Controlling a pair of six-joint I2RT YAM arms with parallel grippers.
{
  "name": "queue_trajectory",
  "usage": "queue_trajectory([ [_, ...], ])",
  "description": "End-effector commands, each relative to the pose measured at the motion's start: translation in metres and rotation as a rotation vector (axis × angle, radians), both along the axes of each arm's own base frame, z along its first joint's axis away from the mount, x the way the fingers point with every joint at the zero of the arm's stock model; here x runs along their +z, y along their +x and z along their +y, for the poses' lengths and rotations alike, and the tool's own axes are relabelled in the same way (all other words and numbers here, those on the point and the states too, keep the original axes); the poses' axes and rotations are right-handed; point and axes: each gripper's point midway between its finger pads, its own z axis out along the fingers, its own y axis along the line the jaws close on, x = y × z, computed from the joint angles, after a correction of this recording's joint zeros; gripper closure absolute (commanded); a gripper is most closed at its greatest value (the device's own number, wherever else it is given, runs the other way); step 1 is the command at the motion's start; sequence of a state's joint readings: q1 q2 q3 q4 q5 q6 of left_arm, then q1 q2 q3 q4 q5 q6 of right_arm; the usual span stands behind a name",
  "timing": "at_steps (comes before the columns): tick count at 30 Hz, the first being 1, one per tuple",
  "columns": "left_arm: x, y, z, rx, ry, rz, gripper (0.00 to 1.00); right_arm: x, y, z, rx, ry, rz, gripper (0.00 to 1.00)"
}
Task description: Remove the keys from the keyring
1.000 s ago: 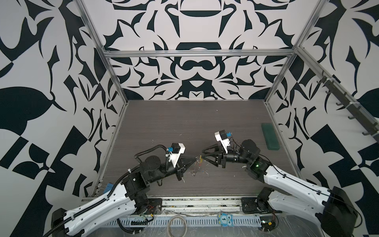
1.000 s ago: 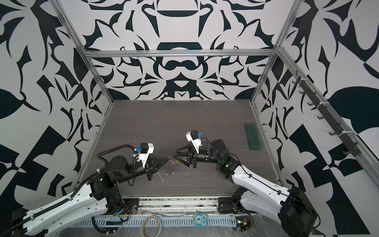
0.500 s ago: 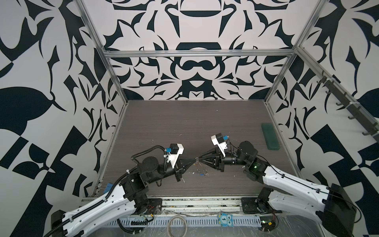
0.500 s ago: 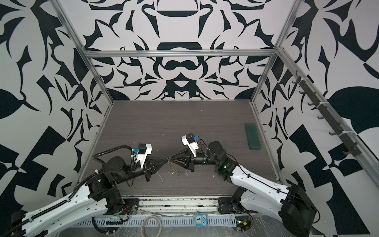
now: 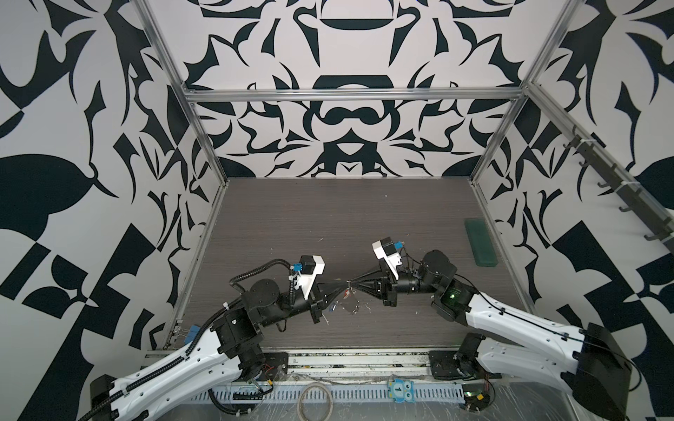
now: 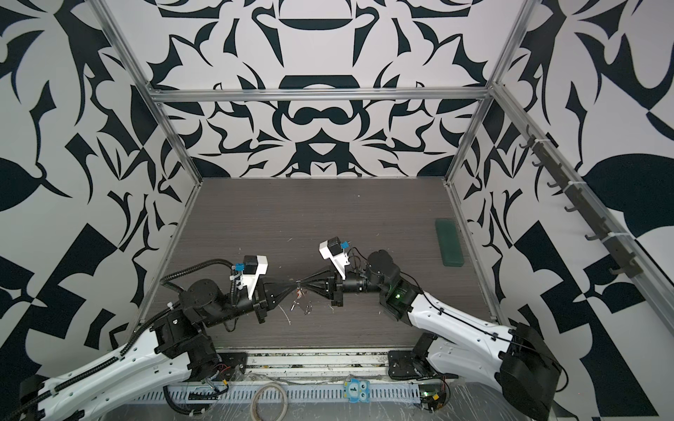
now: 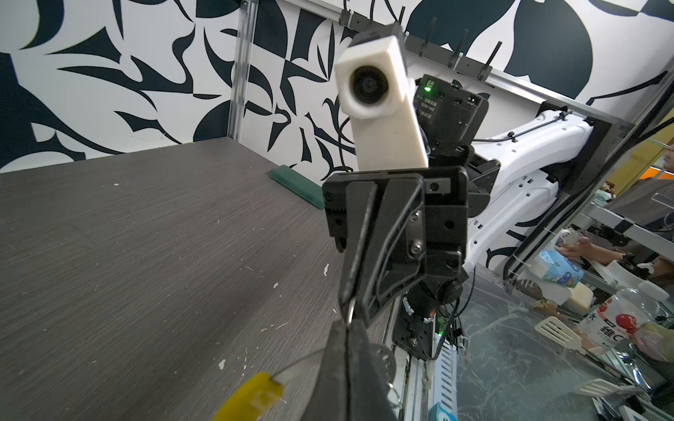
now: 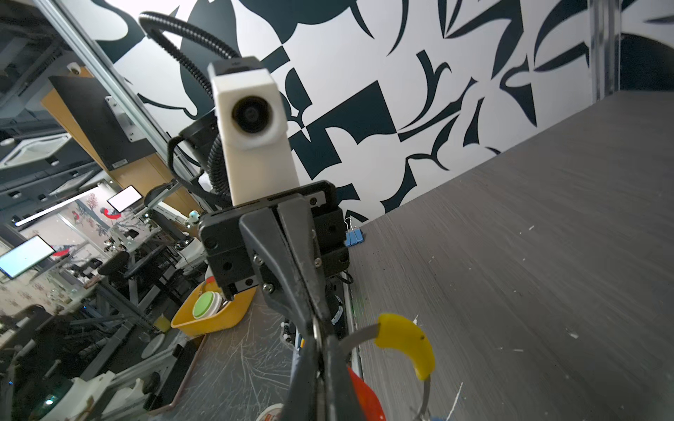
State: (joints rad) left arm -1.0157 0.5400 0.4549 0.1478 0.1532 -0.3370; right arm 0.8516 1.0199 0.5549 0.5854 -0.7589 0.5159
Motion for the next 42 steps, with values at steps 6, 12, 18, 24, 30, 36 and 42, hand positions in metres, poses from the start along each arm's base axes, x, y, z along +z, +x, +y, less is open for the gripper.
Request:
queue_trajectory([
  [6, 0.007, 0.001, 0.003, 0.015, -0.028, 0.011, 0.8, 0.029, -0.007, -0.004, -0.004, 0.029, -0.07, 1.0],
  [12, 0.003, 0.003, 0.012, 0.054, 0.027, 0.011, 0.37, 0.019, -0.002, -0.018, -0.093, -0.126, -0.107, 1.0],
  [18, -0.002, -0.002, 0.009, 0.018, 0.113, 0.01, 0.39, 0.005, 0.01, -0.03, -0.162, -0.323, -0.137, 1.0],
  [24, -0.001, 0.0, 0.0, -0.043, 0.115, 0.041, 0.49, 0.001, 0.011, -0.034, -0.151, -0.425, -0.166, 1.0],
  [30, 0.001, -0.008, -0.013, -0.158, 0.111, 0.061, 0.55, 0.003, 0.002, -0.032, -0.078, -0.45, -0.166, 1.0],
  [36, 0.003, -0.013, -0.023, -0.226, 0.106, 0.07, 0.6, 0.007, -0.007, -0.03, -0.023, -0.44, -0.174, 1.0],
  [42, -0.002, -0.015, -0.03, -0.262, 0.123, 0.103, 0.67, 0.012, -0.007, -0.027, -0.013, -0.42, -0.172, 1.0],
])
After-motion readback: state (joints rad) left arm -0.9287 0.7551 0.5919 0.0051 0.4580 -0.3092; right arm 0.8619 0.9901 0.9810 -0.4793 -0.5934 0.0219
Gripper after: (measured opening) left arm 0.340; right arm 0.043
